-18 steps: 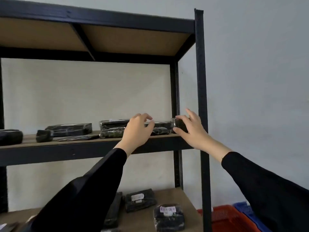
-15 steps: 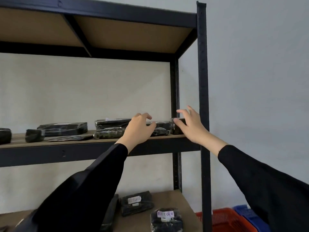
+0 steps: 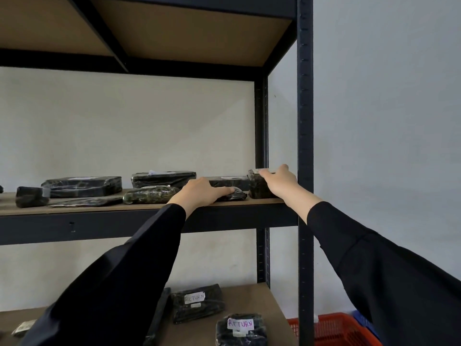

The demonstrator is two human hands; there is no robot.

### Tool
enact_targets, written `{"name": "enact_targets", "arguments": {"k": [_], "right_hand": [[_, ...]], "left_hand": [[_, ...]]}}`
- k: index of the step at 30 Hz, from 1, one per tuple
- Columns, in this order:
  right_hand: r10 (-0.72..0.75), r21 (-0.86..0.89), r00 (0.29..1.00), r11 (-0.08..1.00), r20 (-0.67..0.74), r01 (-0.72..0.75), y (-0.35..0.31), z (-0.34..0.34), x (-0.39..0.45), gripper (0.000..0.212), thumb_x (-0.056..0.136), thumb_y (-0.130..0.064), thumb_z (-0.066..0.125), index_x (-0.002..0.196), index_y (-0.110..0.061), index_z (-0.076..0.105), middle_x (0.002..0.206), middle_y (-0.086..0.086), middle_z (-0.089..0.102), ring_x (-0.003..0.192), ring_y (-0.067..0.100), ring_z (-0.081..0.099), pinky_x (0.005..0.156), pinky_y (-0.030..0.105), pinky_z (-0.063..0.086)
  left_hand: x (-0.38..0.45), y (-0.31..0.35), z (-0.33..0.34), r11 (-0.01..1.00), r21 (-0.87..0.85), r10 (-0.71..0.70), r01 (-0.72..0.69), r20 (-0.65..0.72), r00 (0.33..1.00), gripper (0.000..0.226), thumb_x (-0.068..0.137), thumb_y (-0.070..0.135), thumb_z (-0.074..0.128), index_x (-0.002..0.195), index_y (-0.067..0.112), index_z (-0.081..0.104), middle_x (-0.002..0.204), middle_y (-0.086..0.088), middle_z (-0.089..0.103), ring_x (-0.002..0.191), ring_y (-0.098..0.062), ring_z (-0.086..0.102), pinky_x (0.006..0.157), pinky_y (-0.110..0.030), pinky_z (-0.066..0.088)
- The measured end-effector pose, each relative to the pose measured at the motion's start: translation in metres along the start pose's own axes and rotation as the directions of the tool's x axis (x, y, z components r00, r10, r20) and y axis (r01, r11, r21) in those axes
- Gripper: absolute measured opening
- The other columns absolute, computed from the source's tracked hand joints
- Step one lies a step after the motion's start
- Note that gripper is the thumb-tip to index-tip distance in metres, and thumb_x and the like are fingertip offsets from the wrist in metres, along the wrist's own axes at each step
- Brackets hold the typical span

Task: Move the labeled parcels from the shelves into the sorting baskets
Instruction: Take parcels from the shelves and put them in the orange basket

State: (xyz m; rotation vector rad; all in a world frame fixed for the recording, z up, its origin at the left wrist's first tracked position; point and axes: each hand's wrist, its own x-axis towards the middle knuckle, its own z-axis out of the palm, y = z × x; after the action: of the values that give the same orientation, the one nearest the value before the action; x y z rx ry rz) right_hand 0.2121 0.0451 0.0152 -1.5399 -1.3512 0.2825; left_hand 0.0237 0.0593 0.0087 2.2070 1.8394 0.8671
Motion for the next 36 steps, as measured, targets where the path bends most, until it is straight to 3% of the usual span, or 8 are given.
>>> {"name": "enact_targets", "arguments": {"k": [3,5,11,14,20,30,33,36], "right_hand": [[-0.111,0.045,0.994,0.993,0.015,0.11,0.005,0.001,-0.004,0.055,0.096,-0.03,0.049,0.141,-0.008,0.025,0.14,0.013,0.046,0.12,0.028,0.051,0.078,0.026,0.041],[-0.188,0.1,0.982,0.977,-0.003,0.188,0.009,0.0,-0.007,0.058,0.094,-0.026,0.054,0.142,-0.011,0.025,0.141,0.011,0.046,0.122,0.025,0.049,0.083,0.024,0.041],[-0.294,0.0,0.944,0.955,0.149,0.298,0.017,-0.003,-0.016,0.11,0.075,-0.034,0.077,0.15,-0.024,-0.003,0.141,0.011,0.044,0.128,0.028,0.046,0.109,0.041,0.037],[-0.335,-0.035,0.927,0.938,0.171,0.345,0.018,-0.001,-0.019,0.113,0.073,-0.036,0.078,0.15,-0.028,-0.006,0.142,0.012,0.043,0.127,0.026,0.045,0.111,0.042,0.035],[-0.328,0.058,0.897,0.943,0.296,0.326,0.014,-0.017,-0.024,0.103,0.082,-0.027,0.071,0.15,-0.02,-0.007,0.145,0.003,0.043,0.13,0.018,0.043,0.107,0.027,0.031],[-0.409,0.256,0.896,0.897,0.175,0.36,0.011,-0.021,-0.044,0.086,0.084,-0.027,0.068,0.146,-0.029,0.009,0.134,-0.006,0.048,0.11,0.004,0.05,0.095,0.019,0.034],[-0.435,0.333,0.896,0.861,0.088,0.385,0.016,-0.028,-0.062,0.08,0.083,-0.026,0.07,0.143,-0.032,0.018,0.125,-0.014,0.052,0.106,-0.001,0.053,0.092,0.018,0.04],[-0.438,0.414,0.896,0.831,0.072,0.372,0.031,-0.044,-0.082,0.077,0.081,-0.024,0.071,0.139,-0.038,0.022,0.119,-0.023,0.055,0.109,-0.002,0.055,0.101,0.032,0.046]], "left_hand": [[-0.005,0.002,0.002,1.0,-0.005,-0.004,0.004,-0.02,1.0,0.075,0.076,0.072,0.055,0.102,0.002,0.06,0.115,-0.018,0.063,0.101,-0.032,0.058,0.078,-0.035,0.042],[-0.006,0.002,0.003,0.997,-0.081,0.012,-0.018,-0.074,0.997,0.077,0.076,0.065,0.062,0.119,0.001,0.054,0.125,-0.018,0.058,0.113,-0.033,0.054,0.088,-0.036,0.043],[-0.012,-0.004,-0.006,0.888,-0.454,0.004,-0.067,-0.139,0.99,0.105,0.07,0.033,0.082,0.15,0.009,0.018,0.152,-0.009,0.033,0.137,-0.028,0.035,0.112,-0.039,0.032],[-0.012,-0.013,-0.01,0.806,-0.586,0.012,-0.077,-0.114,0.993,0.107,0.049,0.036,0.088,0.14,0.01,0.038,0.132,-0.005,0.057,0.117,-0.024,0.056,0.103,-0.043,0.045],[-0.016,-0.019,-0.015,0.643,-0.758,0.083,-0.109,-0.072,0.994,0.077,0.076,-0.005,0.071,0.138,0.019,0.033,0.097,-0.003,0.06,0.078,-0.014,0.058,0.06,-0.022,0.043],[-0.03,-0.017,-0.01,0.602,-0.719,0.176,-0.347,-0.305,0.936,0.074,0.08,-0.007,0.063,0.142,0.019,0.032,0.109,0.009,0.063,0.098,-0.007,0.063,0.079,-0.017,0.053],[-0.053,-0.006,-0.008,0.595,-0.701,0.153,-0.392,-0.38,0.912,0.066,0.083,-0.003,0.062,0.139,0.02,0.036,0.106,0.013,0.063,0.092,0.003,0.062,0.071,-0.006,0.05],[-0.086,0.009,0.0,0.571,-0.712,0.125,-0.408,-0.416,0.901,0.063,0.085,0.001,0.061,0.139,0.023,0.036,0.114,0.006,0.064,0.099,-0.001,0.061,0.073,-0.004,0.048]]}}
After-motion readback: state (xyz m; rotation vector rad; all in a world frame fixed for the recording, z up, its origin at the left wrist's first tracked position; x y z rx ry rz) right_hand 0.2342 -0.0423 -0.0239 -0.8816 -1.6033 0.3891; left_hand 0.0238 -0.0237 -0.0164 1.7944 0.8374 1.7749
